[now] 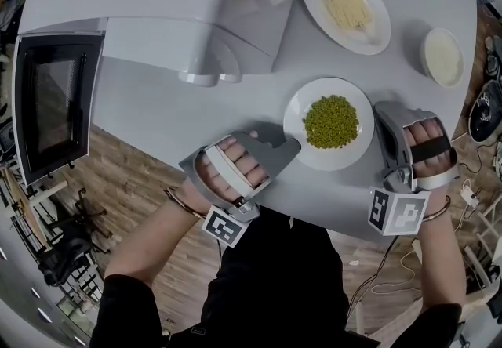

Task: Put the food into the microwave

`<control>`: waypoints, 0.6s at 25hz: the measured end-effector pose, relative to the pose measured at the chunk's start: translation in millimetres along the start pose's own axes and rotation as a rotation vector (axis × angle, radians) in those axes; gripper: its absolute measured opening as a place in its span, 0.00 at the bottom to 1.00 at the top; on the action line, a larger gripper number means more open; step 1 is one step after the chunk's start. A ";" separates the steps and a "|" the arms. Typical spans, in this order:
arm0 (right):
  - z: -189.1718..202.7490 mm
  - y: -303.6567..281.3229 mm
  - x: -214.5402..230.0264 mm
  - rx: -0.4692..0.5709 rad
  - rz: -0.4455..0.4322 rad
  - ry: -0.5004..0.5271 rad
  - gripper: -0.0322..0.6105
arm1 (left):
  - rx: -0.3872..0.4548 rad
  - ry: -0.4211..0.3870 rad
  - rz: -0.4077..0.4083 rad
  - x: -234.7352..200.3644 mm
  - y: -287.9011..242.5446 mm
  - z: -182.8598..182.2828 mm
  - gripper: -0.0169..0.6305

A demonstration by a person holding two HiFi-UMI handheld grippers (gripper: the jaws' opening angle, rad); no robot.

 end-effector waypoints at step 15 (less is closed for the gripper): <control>-0.6 4.5 -3.9 0.014 -0.045 -0.007 0.08 | 0.004 -0.100 -0.046 2.5 1.2 -4.4 0.16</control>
Point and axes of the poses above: the fingertips, and each gripper's own axes: y backward along the fingers, x to its right, z out of its underside, the point moved 3 cm from there along y, backward along the fingers, and after that the axes turned 11 degrees about -x, right-handed, at the moved point
